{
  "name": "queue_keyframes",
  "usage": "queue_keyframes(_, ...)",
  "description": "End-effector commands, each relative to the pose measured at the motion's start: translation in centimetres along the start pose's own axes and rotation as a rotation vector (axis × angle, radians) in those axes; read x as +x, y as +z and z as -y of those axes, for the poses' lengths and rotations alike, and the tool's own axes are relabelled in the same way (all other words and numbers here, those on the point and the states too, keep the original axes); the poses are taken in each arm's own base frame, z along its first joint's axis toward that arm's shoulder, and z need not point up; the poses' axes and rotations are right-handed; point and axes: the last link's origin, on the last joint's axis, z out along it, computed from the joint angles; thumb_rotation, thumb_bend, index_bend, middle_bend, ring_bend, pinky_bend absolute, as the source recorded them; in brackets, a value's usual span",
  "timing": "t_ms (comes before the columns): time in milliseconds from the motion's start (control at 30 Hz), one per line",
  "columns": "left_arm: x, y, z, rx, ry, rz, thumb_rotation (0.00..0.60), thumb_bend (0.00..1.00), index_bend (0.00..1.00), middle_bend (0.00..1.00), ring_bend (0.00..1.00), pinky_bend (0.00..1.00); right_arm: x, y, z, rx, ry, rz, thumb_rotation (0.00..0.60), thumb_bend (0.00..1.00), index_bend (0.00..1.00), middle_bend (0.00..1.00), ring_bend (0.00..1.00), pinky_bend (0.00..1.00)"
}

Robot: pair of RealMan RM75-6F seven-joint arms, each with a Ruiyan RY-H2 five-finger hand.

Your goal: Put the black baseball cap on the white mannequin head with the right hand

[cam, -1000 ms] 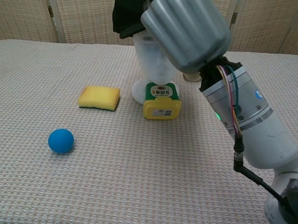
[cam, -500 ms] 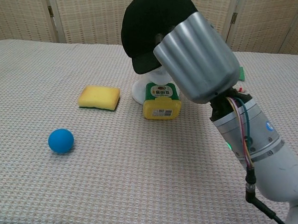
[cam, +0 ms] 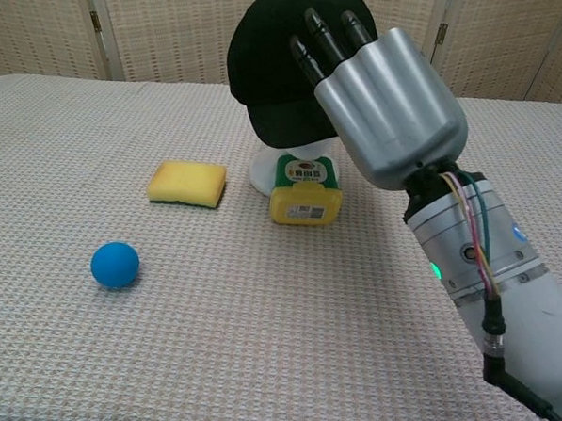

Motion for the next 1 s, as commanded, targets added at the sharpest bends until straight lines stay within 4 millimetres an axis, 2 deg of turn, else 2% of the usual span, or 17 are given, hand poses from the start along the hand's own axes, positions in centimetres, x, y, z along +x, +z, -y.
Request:
queue_keyframes(33, -0.2, 0.0, -0.1, 0.001, 0.005, 0.003, 0.6, 0.25, 0.1, 0.0, 0.0, 0.2, 0.1, -1.2, -1.8, 0.026, 0.032, 0.083, 0.6, 0.12, 0.0, 0.0, 0.09, 0.64)
queue_keyframes(133, -0.2, 0.0, -0.1, 0.0, 0.01, 0.001, 0.6, 0.25, 0.1, 0.0, 0.0, 0.2, 0.5, -2.4, -3.4, 0.011, 0.077, 0.098, 0.6, 0.12, 0.0, 0.0, 0.09, 0.64)
queue_keyframes(233, -0.2, 0.0, -0.1, 0.001, 0.014, 0.0, 0.6, 0.25, 0.1, 0.0, 0.0, 0.2, 0.8, -4.5, -5.9, -0.024, 0.183, 0.15, 0.6, 0.12, 0.0, 0.0, 0.09, 0.64)
queue_keyframes(367, -0.4, 0.1, -0.2, 0.001, 0.025, 0.001, 0.6, 0.25, 0.1, 0.0, 0.0, 0.2, 0.8, -7.8, -10.2, -0.089, 0.348, 0.252, 0.6, 0.12, 0.0, 0.0, 0.09, 0.63)
queue_keyframes(467, -0.8, 0.2, -0.4, -0.001, 0.04, 0.009, 0.6, 0.25, 0.1, 0.0, 0.0, 0.2, 0.0, -9.9, -13.6, -0.133, 0.459, 0.319, 0.6, 0.12, 0.0, 0.0, 0.08, 0.61)
queue_keyframes(533, -1.0, 0.3, -0.5, -0.001, 0.054, 0.013, 0.6, 0.25, 0.1, 0.0, 0.0, 0.2, -0.9, -11.1, -15.5, -0.154, 0.508, 0.36, 0.6, 0.12, 0.0, 0.0, 0.06, 0.53)
queue_keyframes(600, -1.4, 0.3, -0.6, 0.002, 0.073, 0.021, 0.6, 0.25, 0.1, 0.0, 0.0, 0.2, -2.3, -12.6, -17.9, -0.191, 0.564, 0.417, 0.6, 0.12, 0.0, 0.0, 0.03, 0.41)
queue_keyframes(733, -2.1, 0.1, -1.2, -0.011, 0.101, 0.024, 0.6, 0.25, 0.1, 0.0, 0.0, 0.2, -5.1, -15.2, -21.9, -0.262, 0.675, 0.49, 0.6, 0.12, 0.0, 0.0, 0.0, 0.22)
queue_keyframes(833, -2.4, -0.1, -1.6, -0.022, 0.117, 0.022, 0.6, 0.25, 0.1, 0.0, 0.0, 0.2, -6.8, -17.1, -23.7, -0.252, 0.708, 0.534, 0.6, 0.12, 0.0, 0.0, 0.0, 0.03)
queue_keyframes(867, -2.4, -0.1, -1.7, -0.024, 0.122, 0.021, 0.6, 0.25, 0.1, 0.0, 0.0, 0.2, -7.2, -17.7, -24.2, -0.247, 0.712, 0.55, 0.6, 0.12, 0.0, 0.0, 0.0, 0.0)
queue_keyframes(1000, -3.0, -0.4, -2.0, -0.029, 0.146, 0.021, 0.6, 0.25, 0.1, 0.0, 0.0, 0.2, -8.2, -20.7, -25.7, -0.232, 0.669, 0.627, 0.6, 0.12, 0.0, 0.0, 0.0, 0.0)
